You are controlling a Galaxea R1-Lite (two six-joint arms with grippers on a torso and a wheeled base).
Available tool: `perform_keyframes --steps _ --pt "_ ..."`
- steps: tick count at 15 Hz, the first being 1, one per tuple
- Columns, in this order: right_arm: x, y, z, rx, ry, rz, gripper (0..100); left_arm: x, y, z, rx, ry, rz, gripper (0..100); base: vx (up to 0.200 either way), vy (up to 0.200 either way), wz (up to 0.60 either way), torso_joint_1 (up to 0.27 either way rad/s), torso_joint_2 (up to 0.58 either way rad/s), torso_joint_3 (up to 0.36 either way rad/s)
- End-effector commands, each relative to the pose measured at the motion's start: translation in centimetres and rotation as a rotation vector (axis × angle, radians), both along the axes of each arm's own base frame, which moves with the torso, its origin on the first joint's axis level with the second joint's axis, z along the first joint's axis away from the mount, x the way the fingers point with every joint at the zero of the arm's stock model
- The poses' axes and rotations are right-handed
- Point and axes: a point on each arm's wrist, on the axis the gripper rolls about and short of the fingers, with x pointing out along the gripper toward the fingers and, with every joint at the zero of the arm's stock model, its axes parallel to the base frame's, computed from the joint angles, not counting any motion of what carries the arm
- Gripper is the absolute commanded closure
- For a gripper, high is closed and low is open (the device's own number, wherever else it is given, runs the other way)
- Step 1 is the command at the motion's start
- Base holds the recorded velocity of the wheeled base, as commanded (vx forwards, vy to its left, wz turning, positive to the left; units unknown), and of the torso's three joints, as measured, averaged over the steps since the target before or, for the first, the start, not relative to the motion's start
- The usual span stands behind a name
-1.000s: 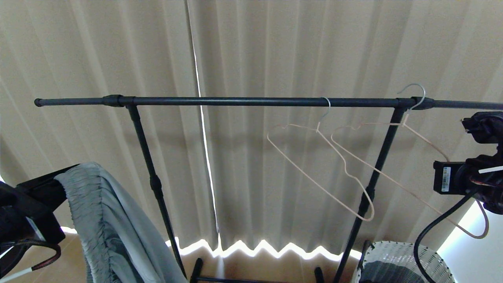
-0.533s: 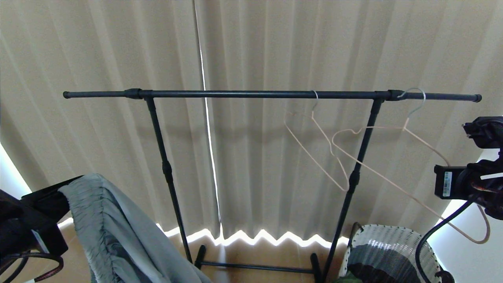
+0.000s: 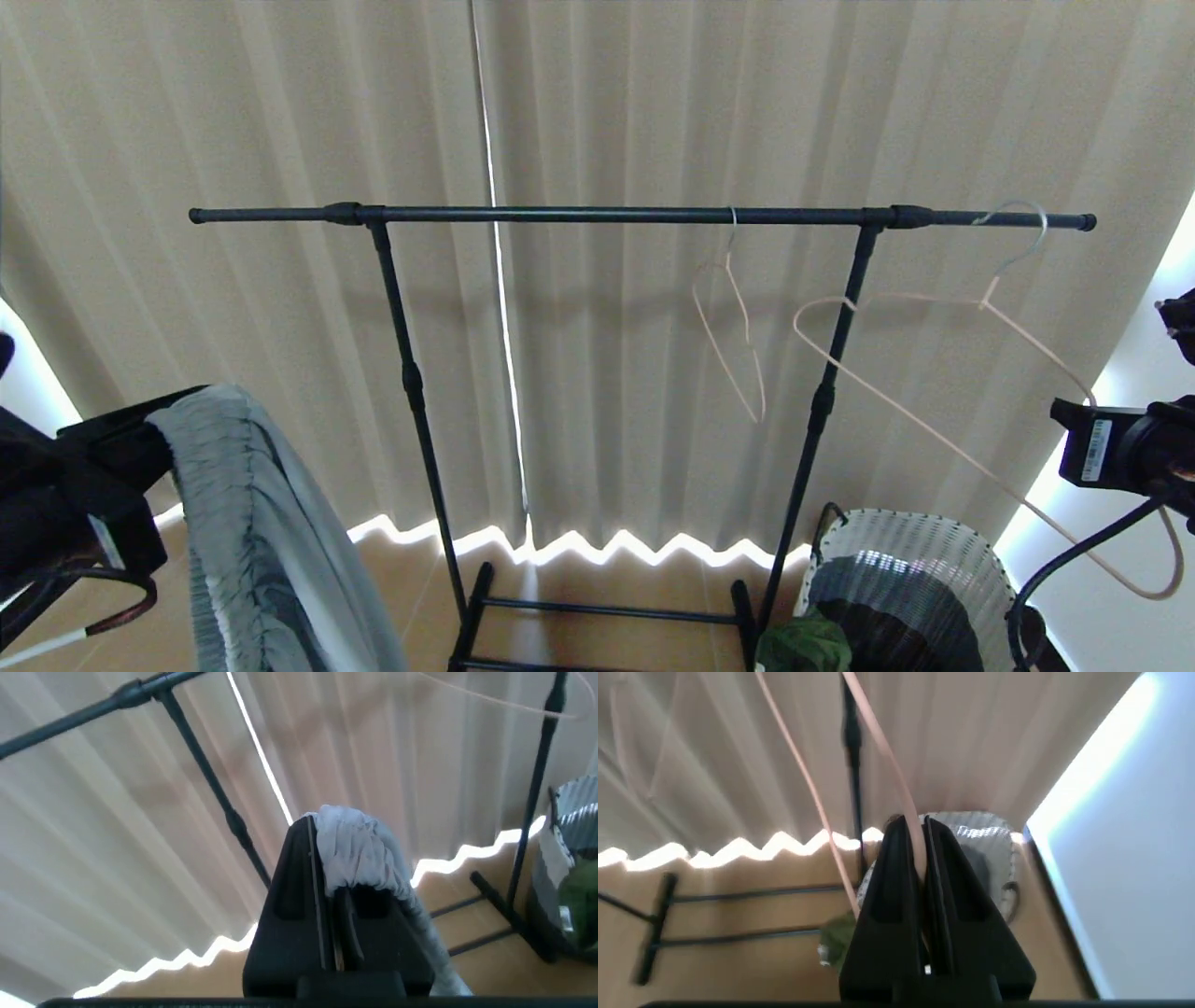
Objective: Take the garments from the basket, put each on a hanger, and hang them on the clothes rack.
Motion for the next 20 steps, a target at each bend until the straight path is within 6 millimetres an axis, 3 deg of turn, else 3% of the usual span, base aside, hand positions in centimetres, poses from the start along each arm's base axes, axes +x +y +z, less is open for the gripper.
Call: perform_keyframes --steps 1,6,9,10,11,12,14,17,20 --pt "-0.4 0.4 0.6 0.048 -0.052 0.052 100 3.2 -0.8 1.7 0.004 0.033 0.008 100 0.000 0.000 0.00 0.000 0.00 0.000" --pt "-0.7 2.9 1.0 0.140 -0.081 0.269 100 7.0 -2.7 5.2 0.015 0.245 0.026 100 0.000 0.000 0.00 0.000 0.00 0.000" --pt "-1.8 6.2 0.9 0.179 -0.063 0.449 100 9.8 -5.9 7.2 -0.067 0.298 0.089 100 0.000 0.000 0.00 0.000 0.00 0.000" --pt "-2.1 7.1 0.7 0.179 -0.050 0.494 100 11.1 -7.3 7.3 -0.097 0.305 0.117 100 0.000 0.000 0.00 0.000 0.00 0.000" --pt "-2.1 7.1 0.7 0.179 -0.050 0.494 100 11.1 -7.3 7.3 -0.097 0.305 0.117 100 0.000 0.000 0.00 0.000 0.00 0.000" --pt "-2.6 8.0 0.7 0.184 -0.040 0.548 100 13.3 -9.0 6.9 -0.104 0.310 0.179 100 0.000 0.000 0.00 0.000 0.00 0.000" --pt "-3.1 9.1 0.6 0.240 -0.022 0.591 100 16.3 -10.7 6.4 -0.085 0.294 0.263 100 0.000 0.000 0.00 0.000 0.00 0.000" --pt "-3.8 10.2 0.4 0.278 0.001 0.641 100 18.5 -11.7 5.8 -0.058 0.270 0.359 100 0.000 0.000 0.00 0.000 0.00 0.000" --pt "-4.8 10.8 0.7 0.288 -0.002 0.703 100 19.1 -11.9 5.4 -0.044 0.271 0.369 100 0.000 0.000 0.00 0.000 0.00 0.000"
